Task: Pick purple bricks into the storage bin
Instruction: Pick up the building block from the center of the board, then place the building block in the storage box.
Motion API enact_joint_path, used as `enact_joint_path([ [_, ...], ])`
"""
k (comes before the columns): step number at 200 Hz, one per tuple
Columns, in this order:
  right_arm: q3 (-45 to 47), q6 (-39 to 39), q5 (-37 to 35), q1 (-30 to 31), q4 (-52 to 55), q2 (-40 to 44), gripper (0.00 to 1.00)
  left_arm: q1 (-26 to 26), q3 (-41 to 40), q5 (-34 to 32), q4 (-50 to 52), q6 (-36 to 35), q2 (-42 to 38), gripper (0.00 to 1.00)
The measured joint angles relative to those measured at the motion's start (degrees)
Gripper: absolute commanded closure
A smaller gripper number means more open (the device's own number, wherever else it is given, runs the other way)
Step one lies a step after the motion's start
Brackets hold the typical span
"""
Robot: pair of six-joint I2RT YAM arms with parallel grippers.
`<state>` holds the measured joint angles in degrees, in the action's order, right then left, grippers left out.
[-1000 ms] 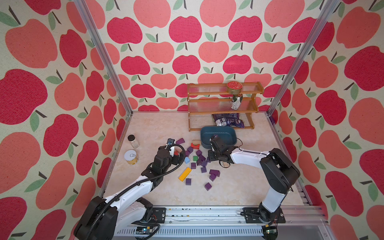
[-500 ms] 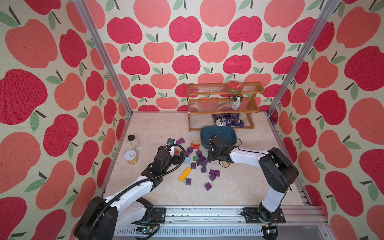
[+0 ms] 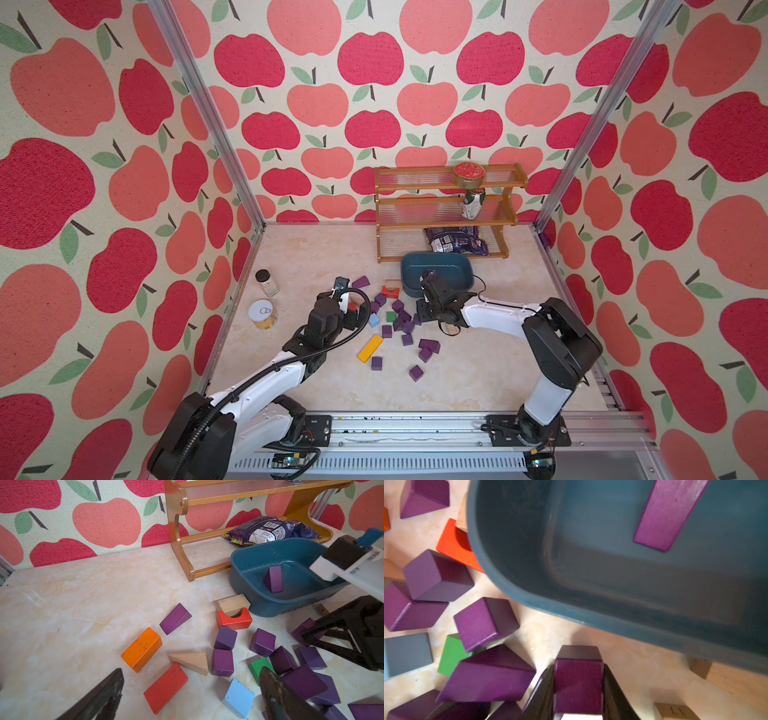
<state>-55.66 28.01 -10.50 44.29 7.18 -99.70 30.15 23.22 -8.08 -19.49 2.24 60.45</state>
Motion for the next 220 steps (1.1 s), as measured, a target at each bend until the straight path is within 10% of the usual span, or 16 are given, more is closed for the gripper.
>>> enact_joint_path([
  [125,2.23,1.29,-1.92,0.20,0.44,12.66,0.72,0.00,0.00,0.63,0.00,0.00,0.00,0.01],
  [220,-1.18,-2.60,-1.40,-10.73,1.49,11.72,0.72,0.00,0.00,0.63,0.02,0.00,-0.02,0.01],
])
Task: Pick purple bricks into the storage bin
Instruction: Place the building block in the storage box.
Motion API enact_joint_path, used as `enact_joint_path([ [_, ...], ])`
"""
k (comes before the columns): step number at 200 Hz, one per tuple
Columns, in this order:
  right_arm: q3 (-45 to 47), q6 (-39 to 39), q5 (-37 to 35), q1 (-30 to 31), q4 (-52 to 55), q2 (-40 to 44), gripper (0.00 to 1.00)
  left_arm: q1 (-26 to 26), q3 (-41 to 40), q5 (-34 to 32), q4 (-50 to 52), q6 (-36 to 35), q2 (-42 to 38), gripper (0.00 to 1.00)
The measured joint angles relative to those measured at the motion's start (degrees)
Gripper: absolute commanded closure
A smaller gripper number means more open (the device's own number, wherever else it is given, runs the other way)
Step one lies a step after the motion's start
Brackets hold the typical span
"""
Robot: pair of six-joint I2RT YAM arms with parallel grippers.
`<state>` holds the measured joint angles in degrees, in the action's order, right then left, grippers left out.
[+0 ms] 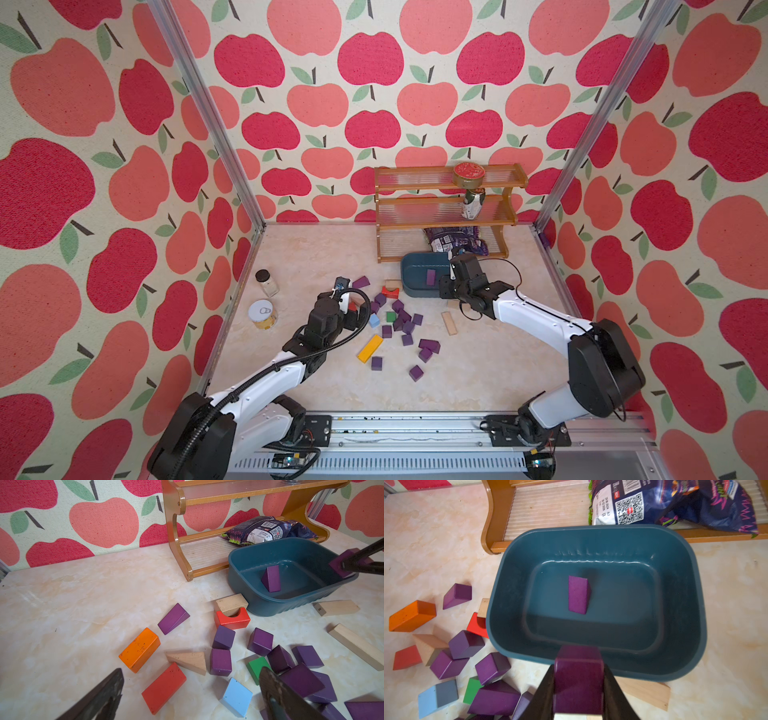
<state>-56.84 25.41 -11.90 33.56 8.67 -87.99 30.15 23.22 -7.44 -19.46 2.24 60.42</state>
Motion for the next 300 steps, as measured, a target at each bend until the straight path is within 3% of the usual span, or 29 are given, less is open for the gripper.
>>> enact_joint_path([
  [66,-2.45,-1.36,0.83,-4.79,0.00,-4.57,0.72,0.00,0.00,-0.02,0.00,0.00,0.00,0.01],
  [150,-4.20,-1.81,0.83,-5.25,-0.02,-6.54,0.71,0.00,0.00,0.00,0.00,0.00,0.00,0.01],
  [161,-4.39,-1.84,0.83,-5.27,-0.02,-6.78,0.66,0.00,0.00,0.00,0.00,0.00,0.00,0.01],
  [184,-4.63,-2.45,0.79,-5.46,0.04,-6.99,0.38,0.00,0.00,0.00,0.00,0.00,0.02,0.01],
  [196,-4.76,-2.99,0.57,-5.49,0.00,-6.99,0.33,0.00,0.00,0.00,0.00,0.00,0.02,0.01],
  [259,-6.16,-4.87,0.20,-5.25,2.71,-6.51,0.33,0.00,0.02,0.02,0.00,0.00,0.68,0.01],
  [300,-5.64,-5.64,2.91,-1.07,5.33,-1.11,0.36,0.00,0.02,0.02,0.00,0.00,1.05,0.01],
])
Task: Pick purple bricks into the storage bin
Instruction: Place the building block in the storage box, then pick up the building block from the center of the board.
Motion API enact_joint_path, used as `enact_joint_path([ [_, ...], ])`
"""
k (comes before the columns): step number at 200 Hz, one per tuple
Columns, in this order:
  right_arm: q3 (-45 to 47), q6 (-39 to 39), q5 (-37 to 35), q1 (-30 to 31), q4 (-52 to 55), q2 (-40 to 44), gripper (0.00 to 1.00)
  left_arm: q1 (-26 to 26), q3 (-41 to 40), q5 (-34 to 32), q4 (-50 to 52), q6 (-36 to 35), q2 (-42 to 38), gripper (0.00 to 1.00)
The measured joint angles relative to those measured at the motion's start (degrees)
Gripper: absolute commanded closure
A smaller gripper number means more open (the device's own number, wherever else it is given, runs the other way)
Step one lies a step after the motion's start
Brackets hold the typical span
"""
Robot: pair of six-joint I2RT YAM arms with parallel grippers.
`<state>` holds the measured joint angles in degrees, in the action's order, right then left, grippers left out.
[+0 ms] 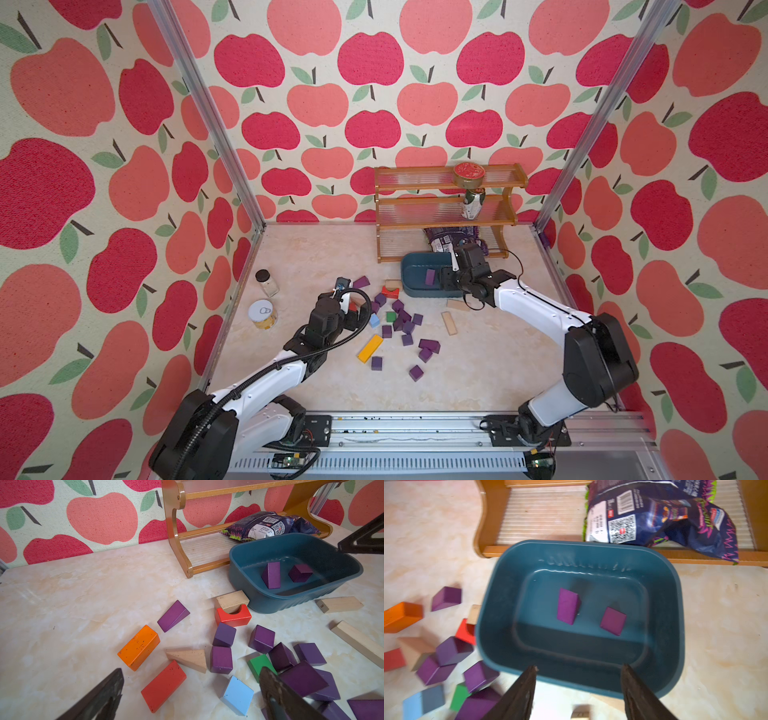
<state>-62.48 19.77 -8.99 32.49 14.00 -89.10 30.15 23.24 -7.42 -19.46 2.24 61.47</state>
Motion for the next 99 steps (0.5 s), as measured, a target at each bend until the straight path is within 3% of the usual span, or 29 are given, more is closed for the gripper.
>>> enact_joint_path([
  [71,11.50,-0.28,14.73,7.61,-0.55,8.44,0.44,0.11,0.00,0.81,-0.02,0.00,0.04,0.01],
  [99,13.73,-1.42,17.31,10.01,-1.55,8.92,0.44,0.11,0.00,0.92,-0.02,0.00,0.04,0.01],
])
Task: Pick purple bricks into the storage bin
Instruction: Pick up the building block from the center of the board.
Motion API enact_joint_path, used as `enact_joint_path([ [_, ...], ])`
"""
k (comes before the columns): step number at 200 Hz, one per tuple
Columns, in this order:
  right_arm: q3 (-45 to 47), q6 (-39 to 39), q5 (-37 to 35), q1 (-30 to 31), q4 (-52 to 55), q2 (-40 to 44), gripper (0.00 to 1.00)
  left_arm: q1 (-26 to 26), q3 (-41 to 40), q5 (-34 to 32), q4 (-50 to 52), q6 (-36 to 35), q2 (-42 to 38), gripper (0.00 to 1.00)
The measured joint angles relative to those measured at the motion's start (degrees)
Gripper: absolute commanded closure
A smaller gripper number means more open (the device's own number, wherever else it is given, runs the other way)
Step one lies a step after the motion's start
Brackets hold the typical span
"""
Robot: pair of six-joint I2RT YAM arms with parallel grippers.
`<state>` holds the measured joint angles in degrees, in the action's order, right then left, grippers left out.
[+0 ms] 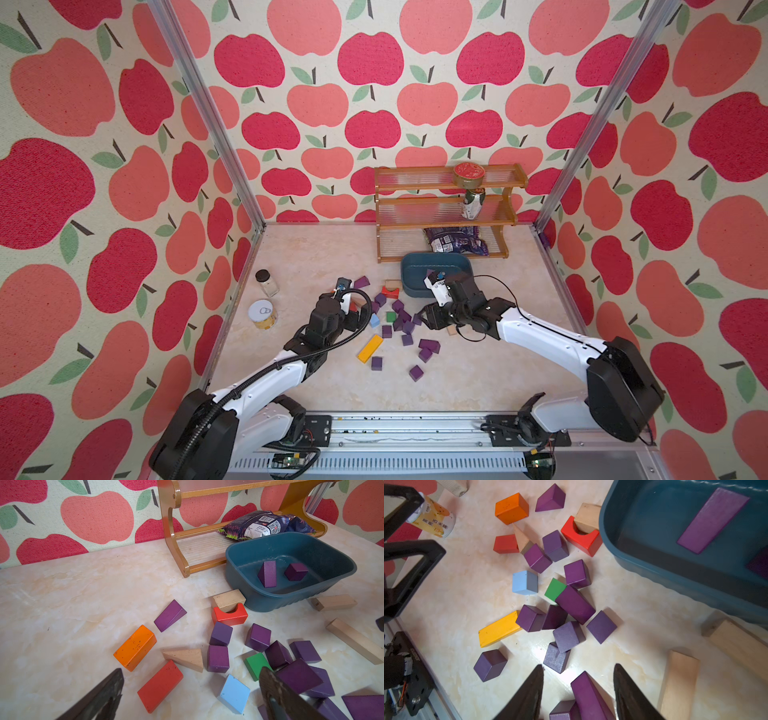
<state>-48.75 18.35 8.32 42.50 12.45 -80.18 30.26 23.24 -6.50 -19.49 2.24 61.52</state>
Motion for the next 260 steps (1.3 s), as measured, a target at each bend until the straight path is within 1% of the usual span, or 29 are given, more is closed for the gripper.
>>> enact_joint_path([
  [32,0.13,-1.81,0.33,2.23,-1.03,-0.63,0.45,0.00,0.00,-0.02,0.00,0.00,0.00,0.01],
  [48,0.13,-2.56,0.11,3.21,-0.98,-2.25,0.49,0.00,0.00,0.00,0.00,0.00,0.00,0.01],
  [77,-0.52,-3.15,-0.94,4.28,0.07,-5.49,0.49,0.00,0.00,-0.02,0.00,0.00,0.00,0.01],
  [129,-2.40,-3.15,-1.36,4.76,0.04,-8.31,0.50,0.00,0.00,-0.02,0.00,0.00,0.04,0.01],
  [174,-4.26,-2.86,-1.38,5.03,0.31,-12.41,0.51,0.00,0.07,-0.02,0.00,0.00,0.04,0.01],
  [260,-7.50,-2.89,-1.62,5.14,1.62,-16.20,0.52,0.00,0.48,-0.02,0.02,0.00,0.07,0.01],
])
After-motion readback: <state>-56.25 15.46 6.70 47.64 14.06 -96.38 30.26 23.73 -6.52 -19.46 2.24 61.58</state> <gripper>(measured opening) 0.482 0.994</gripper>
